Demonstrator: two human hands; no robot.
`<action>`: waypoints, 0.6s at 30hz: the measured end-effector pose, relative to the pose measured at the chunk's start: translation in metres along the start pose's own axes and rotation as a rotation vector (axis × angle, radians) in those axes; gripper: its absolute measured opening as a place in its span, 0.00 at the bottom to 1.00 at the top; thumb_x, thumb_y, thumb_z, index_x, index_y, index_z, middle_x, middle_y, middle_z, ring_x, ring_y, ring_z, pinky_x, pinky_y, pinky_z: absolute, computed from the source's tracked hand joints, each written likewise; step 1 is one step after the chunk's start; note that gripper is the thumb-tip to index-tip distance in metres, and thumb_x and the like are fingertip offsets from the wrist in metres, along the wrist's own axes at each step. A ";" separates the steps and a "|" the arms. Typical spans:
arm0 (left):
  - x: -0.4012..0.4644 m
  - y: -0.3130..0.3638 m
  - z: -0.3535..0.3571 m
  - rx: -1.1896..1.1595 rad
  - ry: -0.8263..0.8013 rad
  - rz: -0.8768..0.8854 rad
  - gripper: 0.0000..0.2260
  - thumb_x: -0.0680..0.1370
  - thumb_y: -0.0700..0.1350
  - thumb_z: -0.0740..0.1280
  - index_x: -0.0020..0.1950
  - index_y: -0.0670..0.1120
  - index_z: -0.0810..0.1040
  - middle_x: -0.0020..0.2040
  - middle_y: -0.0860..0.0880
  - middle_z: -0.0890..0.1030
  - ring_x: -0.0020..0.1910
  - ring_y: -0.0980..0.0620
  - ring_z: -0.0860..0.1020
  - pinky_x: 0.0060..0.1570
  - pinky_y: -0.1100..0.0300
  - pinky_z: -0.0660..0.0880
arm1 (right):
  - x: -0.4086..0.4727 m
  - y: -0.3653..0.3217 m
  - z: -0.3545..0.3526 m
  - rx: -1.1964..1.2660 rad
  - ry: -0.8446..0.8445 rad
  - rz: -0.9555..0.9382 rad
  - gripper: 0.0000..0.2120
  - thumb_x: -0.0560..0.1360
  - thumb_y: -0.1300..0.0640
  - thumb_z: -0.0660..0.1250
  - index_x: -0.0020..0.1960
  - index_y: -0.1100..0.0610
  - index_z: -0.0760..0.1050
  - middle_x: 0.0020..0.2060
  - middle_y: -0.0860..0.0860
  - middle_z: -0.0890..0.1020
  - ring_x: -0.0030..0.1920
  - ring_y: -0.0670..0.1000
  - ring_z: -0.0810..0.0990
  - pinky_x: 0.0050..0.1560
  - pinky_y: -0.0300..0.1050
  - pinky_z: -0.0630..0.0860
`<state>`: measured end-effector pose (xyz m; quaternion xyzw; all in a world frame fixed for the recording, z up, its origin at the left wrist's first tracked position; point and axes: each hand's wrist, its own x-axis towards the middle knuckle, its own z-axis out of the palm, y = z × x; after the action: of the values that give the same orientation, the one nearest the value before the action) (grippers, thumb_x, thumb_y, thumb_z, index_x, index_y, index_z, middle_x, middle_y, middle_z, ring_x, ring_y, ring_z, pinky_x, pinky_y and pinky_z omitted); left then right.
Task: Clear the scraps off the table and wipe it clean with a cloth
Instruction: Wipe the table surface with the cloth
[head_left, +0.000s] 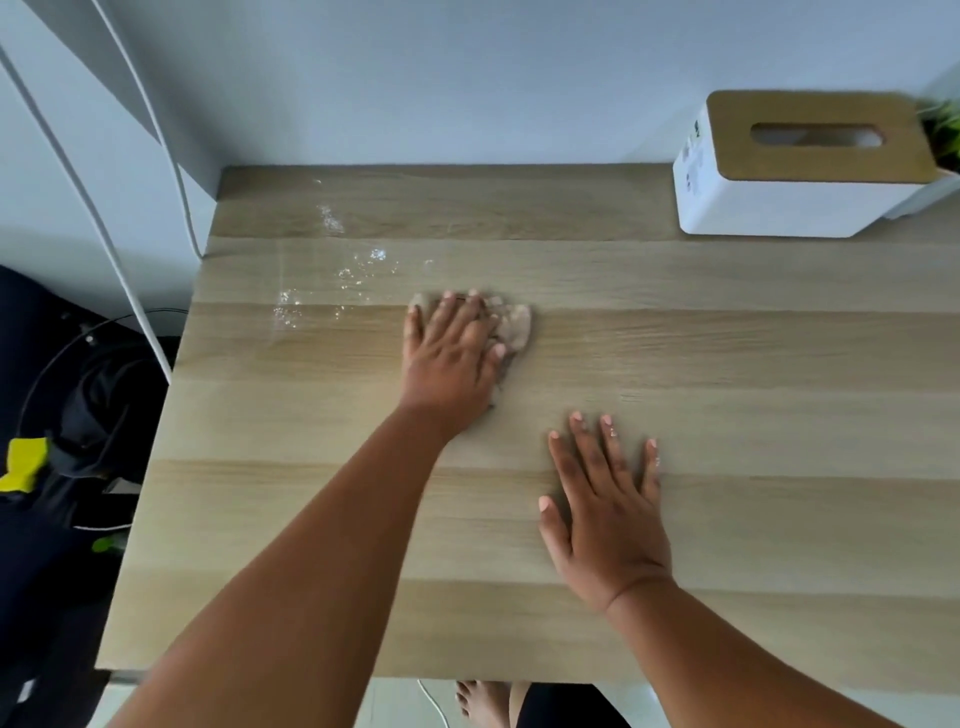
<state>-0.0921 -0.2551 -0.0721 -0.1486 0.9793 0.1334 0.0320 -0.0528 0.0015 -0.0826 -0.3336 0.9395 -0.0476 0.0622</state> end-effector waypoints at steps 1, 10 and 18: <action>-0.008 0.007 0.003 -0.009 0.005 0.048 0.25 0.84 0.58 0.50 0.78 0.52 0.68 0.83 0.51 0.59 0.83 0.50 0.50 0.80 0.39 0.43 | 0.000 0.000 0.000 -0.001 -0.004 0.001 0.34 0.79 0.40 0.55 0.82 0.49 0.58 0.84 0.51 0.53 0.83 0.57 0.48 0.78 0.72 0.49; -0.136 -0.050 -0.003 -0.062 0.021 0.094 0.21 0.84 0.54 0.58 0.74 0.49 0.75 0.81 0.50 0.64 0.82 0.48 0.57 0.77 0.36 0.56 | 0.012 -0.003 -0.015 0.093 -0.050 0.033 0.33 0.74 0.40 0.59 0.78 0.48 0.69 0.82 0.51 0.61 0.82 0.57 0.55 0.78 0.72 0.50; -0.121 -0.159 -0.040 -0.129 0.155 -0.512 0.24 0.84 0.59 0.52 0.77 0.51 0.69 0.82 0.51 0.60 0.83 0.51 0.51 0.80 0.42 0.43 | 0.136 -0.009 -0.022 0.102 0.020 -0.036 0.33 0.73 0.36 0.58 0.75 0.48 0.72 0.79 0.54 0.67 0.78 0.60 0.63 0.77 0.72 0.53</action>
<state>0.0703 -0.3785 -0.0610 -0.4028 0.8989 0.1714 -0.0198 -0.1549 -0.0906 -0.0710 -0.3464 0.9302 -0.0999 0.0689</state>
